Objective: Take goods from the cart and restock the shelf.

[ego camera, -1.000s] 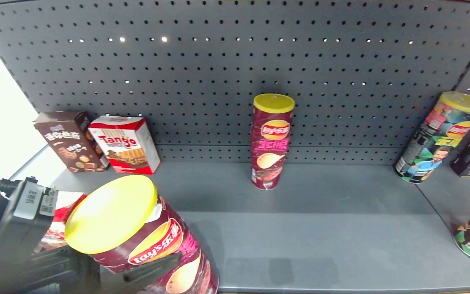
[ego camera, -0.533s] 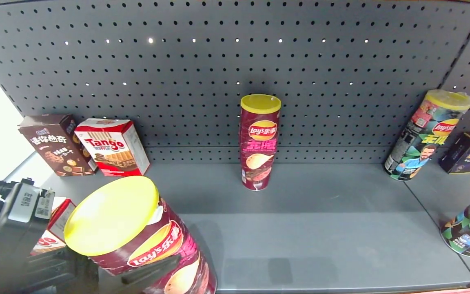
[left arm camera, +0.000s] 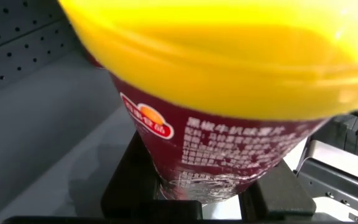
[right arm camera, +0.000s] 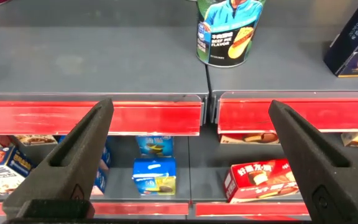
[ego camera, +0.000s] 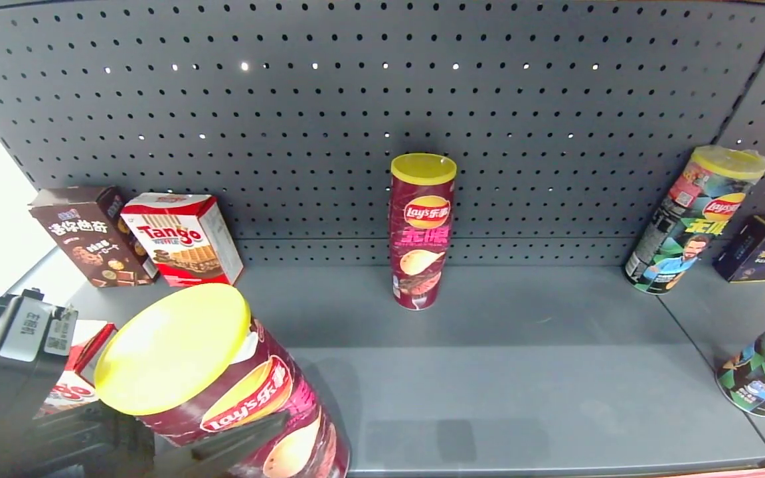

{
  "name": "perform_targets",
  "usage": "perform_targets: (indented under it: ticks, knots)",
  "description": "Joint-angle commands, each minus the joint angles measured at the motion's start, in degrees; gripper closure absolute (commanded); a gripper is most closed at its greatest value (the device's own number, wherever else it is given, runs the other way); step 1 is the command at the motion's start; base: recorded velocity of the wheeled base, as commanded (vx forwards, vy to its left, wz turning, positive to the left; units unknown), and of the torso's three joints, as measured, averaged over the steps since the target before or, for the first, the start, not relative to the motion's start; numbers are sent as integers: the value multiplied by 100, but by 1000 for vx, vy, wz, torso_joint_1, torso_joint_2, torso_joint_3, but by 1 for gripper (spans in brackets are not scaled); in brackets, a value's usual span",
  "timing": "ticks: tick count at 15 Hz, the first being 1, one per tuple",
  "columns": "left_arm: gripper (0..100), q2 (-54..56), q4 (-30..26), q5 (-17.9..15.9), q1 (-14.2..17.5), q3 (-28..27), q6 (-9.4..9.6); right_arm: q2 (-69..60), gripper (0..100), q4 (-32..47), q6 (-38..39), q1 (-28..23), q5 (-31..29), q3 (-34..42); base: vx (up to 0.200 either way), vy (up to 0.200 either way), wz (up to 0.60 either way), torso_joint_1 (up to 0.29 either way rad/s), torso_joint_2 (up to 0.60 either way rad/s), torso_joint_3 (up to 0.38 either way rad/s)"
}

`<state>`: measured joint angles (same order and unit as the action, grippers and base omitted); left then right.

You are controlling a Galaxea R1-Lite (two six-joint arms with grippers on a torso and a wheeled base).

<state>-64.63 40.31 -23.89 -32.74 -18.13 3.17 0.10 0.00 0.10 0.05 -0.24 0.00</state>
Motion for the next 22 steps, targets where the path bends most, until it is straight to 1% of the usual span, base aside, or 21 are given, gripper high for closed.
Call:
perform_targets:
  ticks: [1,6,7,9,10,13,14,15,16,17,18,19,22]
  knots:
    - [100,100,-6,-1,14,90,-1,8,0,0,-1,4,-2,0,0,0,0,0,0,0]
    - [100,118,3,8,14,116,26,8,0,0,-1,4,-2,0,0,0,0,0,0,0]
    - [100,109,3,8,22,90,70,8,0,0,-19,4,7,0,0,0,0,0,0,0]
    - [100,65,20,16,31,37,254,8,0,0,-19,4,7,0,0,0,0,0,0,0]
    - [100,56,3,16,31,20,316,8,0,0,-19,4,16,0,0,0,0,0,0,0]
    - [100,-155,47,131,31,-24,360,8,0,0,-19,4,24,0,0,0,0,0,0,0]
    - [100,-207,55,139,31,-51,360,-1,0,-18,-80,4,33,-123,0,0,0,0,0,0]
    - [100,-225,29,122,31,-235,325,1124,0,255,-62,21,165,-1811,0,0,0,0,0,0]
    - [100,-278,3,122,31,-349,307,1801,0,510,-89,30,332,-2048,0,0,0,0,0,0]
    - [100,-383,20,122,49,-376,298,1774,0,492,-98,-40,437,-2153,0,0,0,0,0,0]
    - [100,-471,64,104,181,-393,307,1739,0,527,-115,57,508,-2153,0,0,0,0,0,0]
    - [100,-480,55,95,207,-358,307,1713,0,527,-115,74,534,-2180,0,0,0,0,0,0]
    - [100,-506,47,104,233,-341,298,1906,0,747,-115,355,903,-2514,0,0,0,0,0,0]
